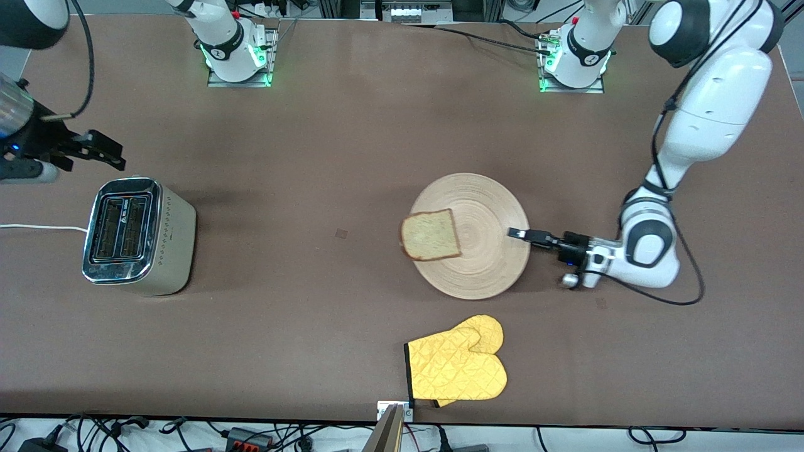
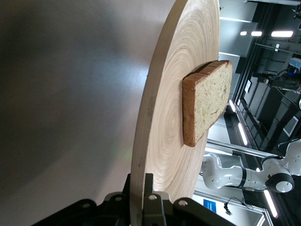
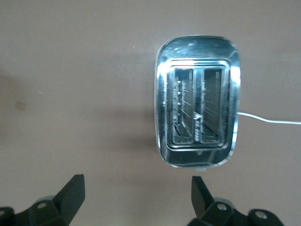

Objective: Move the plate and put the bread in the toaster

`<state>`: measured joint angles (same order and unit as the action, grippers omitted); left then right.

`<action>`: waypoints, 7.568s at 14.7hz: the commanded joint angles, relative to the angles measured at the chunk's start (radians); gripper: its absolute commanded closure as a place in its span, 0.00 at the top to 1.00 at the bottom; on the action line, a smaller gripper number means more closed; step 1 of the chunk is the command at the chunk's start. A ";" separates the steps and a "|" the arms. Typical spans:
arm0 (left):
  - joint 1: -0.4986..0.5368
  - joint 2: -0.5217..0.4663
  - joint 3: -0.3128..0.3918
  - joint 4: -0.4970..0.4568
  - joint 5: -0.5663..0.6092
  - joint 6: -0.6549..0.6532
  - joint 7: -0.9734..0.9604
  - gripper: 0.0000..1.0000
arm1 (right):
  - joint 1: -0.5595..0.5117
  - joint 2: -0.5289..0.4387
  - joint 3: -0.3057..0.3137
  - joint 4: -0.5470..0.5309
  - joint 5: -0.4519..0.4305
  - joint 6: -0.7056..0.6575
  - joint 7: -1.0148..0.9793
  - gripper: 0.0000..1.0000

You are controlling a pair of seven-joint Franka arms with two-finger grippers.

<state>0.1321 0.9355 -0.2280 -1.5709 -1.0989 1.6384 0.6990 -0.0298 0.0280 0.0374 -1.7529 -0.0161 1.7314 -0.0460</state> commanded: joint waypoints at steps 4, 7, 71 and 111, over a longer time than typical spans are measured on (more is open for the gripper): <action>-0.212 0.014 0.006 0.029 -0.127 0.154 0.017 0.00 | 0.125 0.141 0.001 0.019 0.100 0.075 0.067 1.00; -0.281 0.032 0.006 0.045 -0.159 0.219 0.017 0.00 | 0.181 0.220 0.001 0.018 0.104 0.124 0.071 1.00; -0.006 -0.929 0.090 -0.176 1.139 0.023 -0.809 1.00 | 0.375 0.344 -0.237 0.225 0.059 -0.111 0.239 0.00; 0.032 -0.931 0.029 -0.103 1.087 0.014 -0.763 1.00 | 0.314 0.282 -0.248 0.105 -0.519 -0.012 0.206 0.00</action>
<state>0.1580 0.0141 -0.1936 -1.6838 -0.0354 1.6700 -0.0676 0.2864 0.3202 -0.2148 -1.6330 -0.5198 1.7055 0.1626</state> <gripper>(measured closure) 0.000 0.925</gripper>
